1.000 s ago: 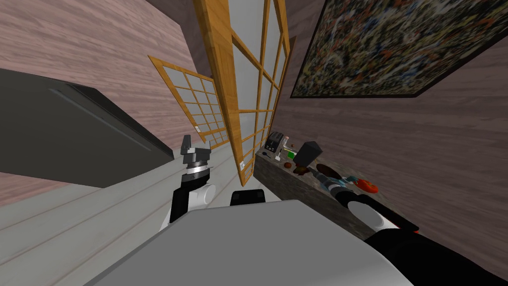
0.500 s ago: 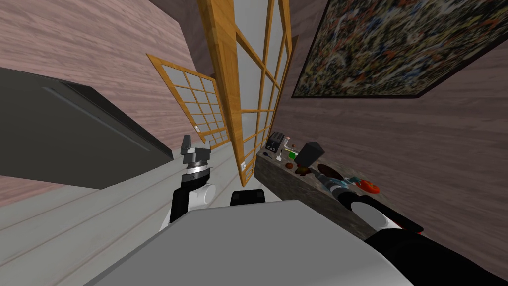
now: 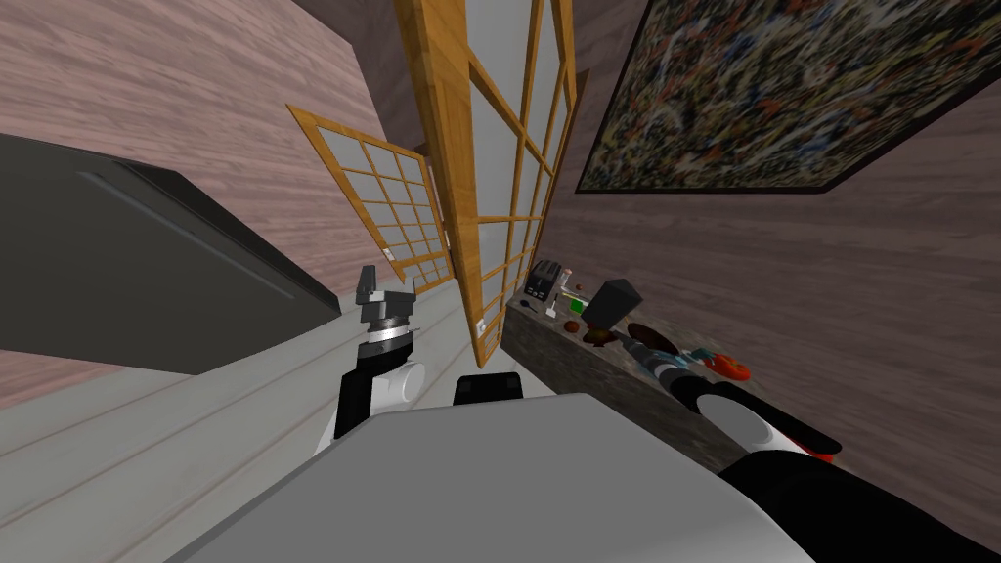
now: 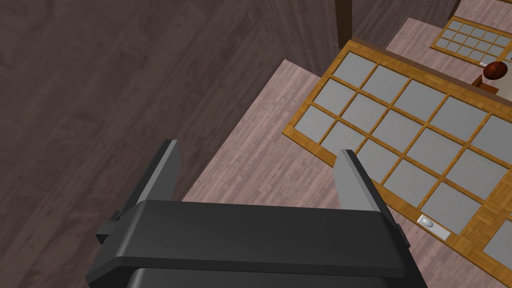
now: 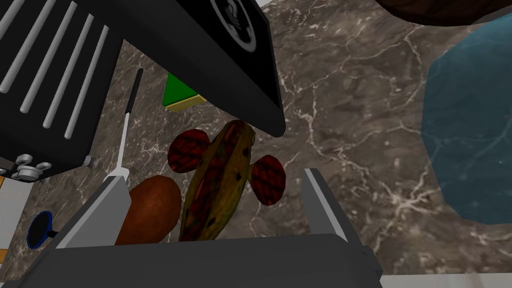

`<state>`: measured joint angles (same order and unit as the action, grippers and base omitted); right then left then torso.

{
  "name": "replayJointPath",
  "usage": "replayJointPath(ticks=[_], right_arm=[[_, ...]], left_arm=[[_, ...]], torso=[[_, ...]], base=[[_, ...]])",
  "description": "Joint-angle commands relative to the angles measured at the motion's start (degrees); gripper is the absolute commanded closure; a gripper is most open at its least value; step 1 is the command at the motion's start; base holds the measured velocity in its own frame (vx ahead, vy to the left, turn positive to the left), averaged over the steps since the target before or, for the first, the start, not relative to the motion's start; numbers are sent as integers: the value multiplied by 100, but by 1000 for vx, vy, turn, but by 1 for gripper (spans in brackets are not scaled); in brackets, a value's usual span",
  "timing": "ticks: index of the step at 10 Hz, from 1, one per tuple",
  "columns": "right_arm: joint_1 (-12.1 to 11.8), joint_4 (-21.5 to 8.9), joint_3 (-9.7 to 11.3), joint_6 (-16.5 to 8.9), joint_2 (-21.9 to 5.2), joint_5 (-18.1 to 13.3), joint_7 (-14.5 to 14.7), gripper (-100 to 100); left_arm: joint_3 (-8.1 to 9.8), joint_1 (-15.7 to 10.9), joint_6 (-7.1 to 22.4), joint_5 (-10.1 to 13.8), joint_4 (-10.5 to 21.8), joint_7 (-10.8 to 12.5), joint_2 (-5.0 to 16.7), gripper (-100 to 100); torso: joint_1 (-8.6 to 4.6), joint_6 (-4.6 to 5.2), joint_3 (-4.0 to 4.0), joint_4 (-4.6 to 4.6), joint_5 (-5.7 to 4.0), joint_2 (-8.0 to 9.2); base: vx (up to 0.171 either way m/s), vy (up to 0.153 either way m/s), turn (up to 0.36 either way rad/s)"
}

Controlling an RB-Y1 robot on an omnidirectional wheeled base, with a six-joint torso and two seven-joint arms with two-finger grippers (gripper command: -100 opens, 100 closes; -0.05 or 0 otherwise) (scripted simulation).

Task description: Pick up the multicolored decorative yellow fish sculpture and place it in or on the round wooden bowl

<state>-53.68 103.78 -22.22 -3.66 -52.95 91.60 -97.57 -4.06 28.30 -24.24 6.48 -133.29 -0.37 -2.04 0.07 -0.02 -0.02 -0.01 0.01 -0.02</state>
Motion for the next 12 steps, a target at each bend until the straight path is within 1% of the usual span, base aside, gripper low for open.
replayJointPath(ticks=[1,3,5,7,8,9,10,11,12], right_arm=[[1,-157,-57,-177,-102,286,-286,-100],[1,-157,-57,-177,-102,310,-288,-100],[-24,-307,-83,-304,-258,565,-613,-100],[-27,-404,-98,-393,-366,742,-838,-100],[-37,-368,-89,-347,-348,678,-774,-100],[-37,-373,-89,-355,-354,687,-803,0],[105,-481,27,-331,-189,612,-710,-100],[21,-413,-42,-349,-243,650,-750,-100],[28,-418,-35,-347,-231,644,-733,100]], left_arm=[[0,0,0,0,0,0,0,0],[0,0,0,0,0,0,0,0],[0,0,0,0,0,0,0,0],[0,0,0,0,0,0,0,0],[0,0,0,0,0,0,0,0],[0,0,0,0,0,0,0,0],[0,0,0,0,0,0,0,0],[0,0,0,0,0,0,1,0],[1,0,0,0,0,0,1,0]], torso=[[0,0,0,0,0,0],[14,-1,-4,-2,4,-6],[6,0,-1,0,1,-1],[16,-1,-2,-1,4,-4],[19,-1,-4,-2,5,-7],[7,0,-2,-1,3,-4],[-3,0,0,0,0,1],[-23,-3,-11,-4,-5,-20],[-21,-1,-10,-4,-5,-16]], base=[[38,66,-27],[14,45,-6],[15,45,-13],[25,72,-4],[15,33,-3],[2,6,-1],[79,-44,81],[50,-31,27],[6,-4,-2]])
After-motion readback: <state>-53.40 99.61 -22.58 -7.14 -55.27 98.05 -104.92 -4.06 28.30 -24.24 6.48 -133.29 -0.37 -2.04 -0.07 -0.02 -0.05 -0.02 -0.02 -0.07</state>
